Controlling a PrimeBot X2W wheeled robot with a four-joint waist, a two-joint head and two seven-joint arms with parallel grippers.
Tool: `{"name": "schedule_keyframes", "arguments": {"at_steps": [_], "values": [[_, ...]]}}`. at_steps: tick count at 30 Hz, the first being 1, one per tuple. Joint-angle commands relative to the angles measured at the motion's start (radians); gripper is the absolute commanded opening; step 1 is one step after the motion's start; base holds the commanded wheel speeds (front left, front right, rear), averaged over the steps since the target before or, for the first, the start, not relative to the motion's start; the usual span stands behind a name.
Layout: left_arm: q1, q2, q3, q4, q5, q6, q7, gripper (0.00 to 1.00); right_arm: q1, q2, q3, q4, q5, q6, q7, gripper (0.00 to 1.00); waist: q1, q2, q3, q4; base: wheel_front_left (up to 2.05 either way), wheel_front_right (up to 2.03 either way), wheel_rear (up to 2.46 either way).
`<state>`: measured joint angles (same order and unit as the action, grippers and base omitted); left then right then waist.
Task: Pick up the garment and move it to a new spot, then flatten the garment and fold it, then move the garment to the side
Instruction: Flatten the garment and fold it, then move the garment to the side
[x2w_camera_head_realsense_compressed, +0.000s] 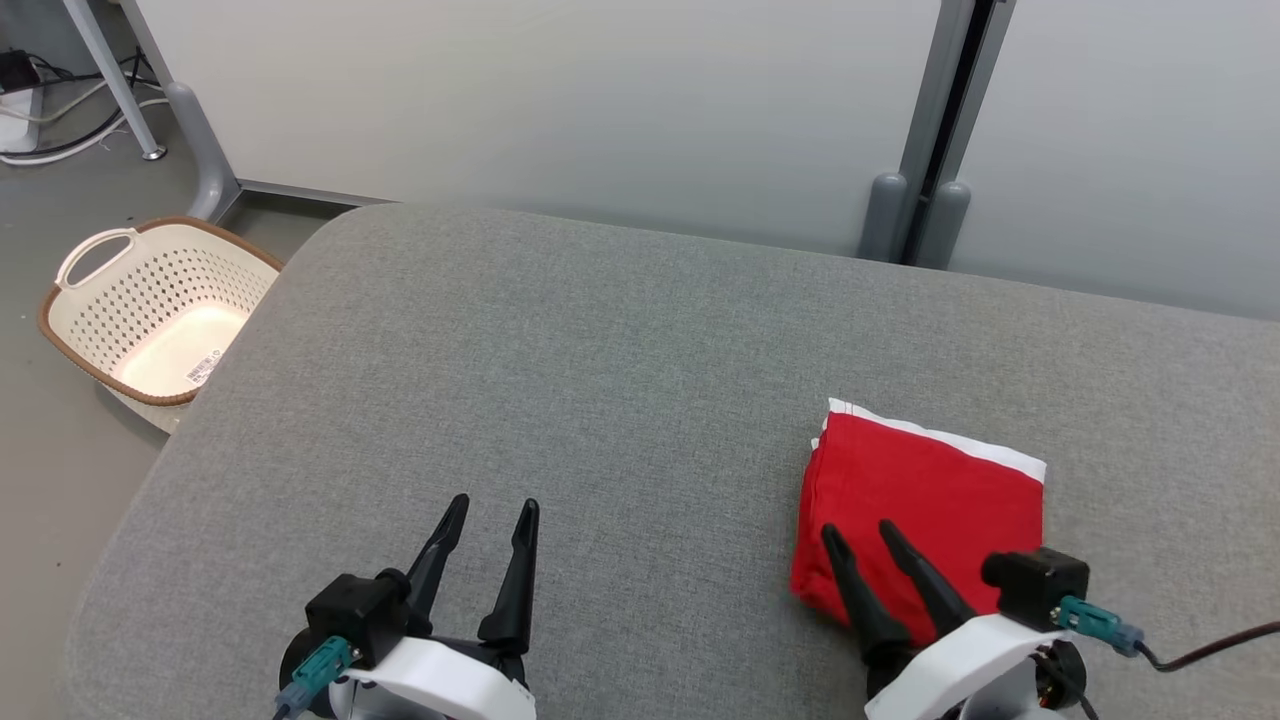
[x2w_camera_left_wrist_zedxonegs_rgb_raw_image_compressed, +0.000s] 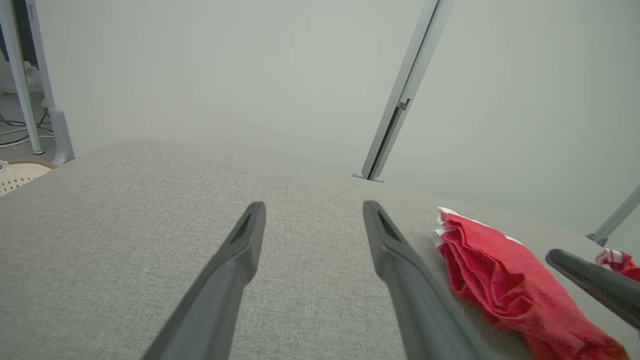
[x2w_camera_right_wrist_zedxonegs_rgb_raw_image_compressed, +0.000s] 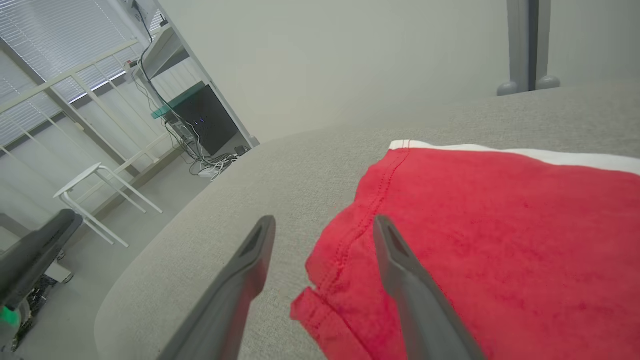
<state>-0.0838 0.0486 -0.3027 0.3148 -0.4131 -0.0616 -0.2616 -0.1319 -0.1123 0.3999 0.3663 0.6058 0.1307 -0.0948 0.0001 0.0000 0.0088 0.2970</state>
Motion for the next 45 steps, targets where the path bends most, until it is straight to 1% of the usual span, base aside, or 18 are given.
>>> {"name": "schedule_keyframes", "arguments": {"at_steps": [1, 5, 10, 12, 16, 19, 23, 26, 30, 33, 35, 40, 45], "values": [[0.011, 0.004, 0.002, 0.001, 0.001, -0.002, -0.004, 1.00, 0.007, -0.006, 0.008, 0.002, 0.000, 0.000, 0.005, 1.00, -0.0001, 0.0000, 0.000, 0.000, 0.00, 0.00, 0.00], [0.010, 0.004, -0.001, 0.002, 0.000, -0.001, -0.004, 1.00, -0.006, -0.011, 0.052, 0.044, 0.004, 0.000, 0.040, 1.00, -0.0001, 0.0000, 0.001, 0.002, 0.00, 0.00, 0.00], [0.005, 0.004, -0.005, 0.000, -0.002, 0.000, -0.004, 1.00, -0.026, 0.012, 0.071, 0.128, 0.037, 0.000, 0.098, 1.00, -0.0001, 0.0000, 0.004, 0.004, 0.00, 0.00, 0.00], [0.004, 0.004, -0.007, -0.001, -0.005, 0.001, -0.004, 1.00, -0.037, 0.017, 0.080, 0.151, 0.042, 0.000, 0.105, 1.00, -0.0001, 0.0000, 0.005, 0.005, 0.00, 0.00, 0.00], [0.002, 0.004, -0.002, -0.006, -0.005, 0.004, -0.004, 1.00, -0.063, 0.016, 0.087, 0.151, 0.036, 0.000, 0.067, 1.00, -0.0001, 0.0000, 0.006, -0.002, 0.00, 0.00, 0.00], [-0.003, 0.004, 0.011, -0.021, -0.002, 0.006, -0.004, 1.00, -0.083, -0.013, 0.070, 0.125, 0.001, 0.000, -0.002, 1.00, -0.0001, 0.0000, 0.009, -0.018, 0.00, 0.00, 0.00], [-0.010, 0.005, 0.029, -0.056, -0.001, 0.005, -0.004, 1.00, -0.099, -0.061, 0.002, 0.102, -0.129, 0.000, -0.106, 1.00, -0.0001, 0.0000, 0.009, -0.045, 0.00, 0.00, 0.00], [-0.014, 0.004, 0.042, -0.088, -0.010, 0.010, -0.004, 1.00, -0.087, -0.076, -0.100, 0.077, -0.253, 0.000, -0.145, 1.00, -0.0001, 0.0000, 0.009, -0.068, 0.00, 0.00, 0.00], [-0.013, 0.004, 0.057, -0.118, -0.013, 0.017, -0.004, 1.00, -0.045, -0.049, -0.251, 0.005, -0.412, 0.000, -0.164, 1.00, -0.0001, 0.0000, 0.009, -0.099, 0.00, 0.00, 0.00], [-0.008, 0.004, 0.065, -0.129, -0.009, 0.020, -0.004, 1.00, -0.002, -0.010, -0.346, -0.053, -0.489, 0.000, -0.168, 1.00, -0.0001, 0.0000, 0.010, -0.120, 0.00, 0.00, 0.00], [-0.002, 0.004, 0.068, -0.130, 0.001, 0.019, -0.004, 1.00, 0.027, 0.008, -0.385, -0.083, -0.541, 0.000, -0.170, 1.00, -0.0001, 0.0000, 0.009, -0.132, 0.00, 0.00, 0.00], [0.019, 0.004, 0.076, -0.125, 0.028, 0.018, -0.004, 1.00, 0.080, 0.044, -0.446, -0.106, -0.593, 0.000, -0.171, 1.00, -0.0001, 0.0000, 0.009, -0.157, 0.00, 0.00, 0.00], [0.030, 0.004, 0.088, -0.130, 0.032, 0.018, -0.004, 1.00, 0.096, 0.056, -0.459, -0.100, -0.601, 0.000, -0.171, 1.00, -0.0001, 0.0000, 0.011, -0.173, 0.00, 0.00, 0.00]]}}
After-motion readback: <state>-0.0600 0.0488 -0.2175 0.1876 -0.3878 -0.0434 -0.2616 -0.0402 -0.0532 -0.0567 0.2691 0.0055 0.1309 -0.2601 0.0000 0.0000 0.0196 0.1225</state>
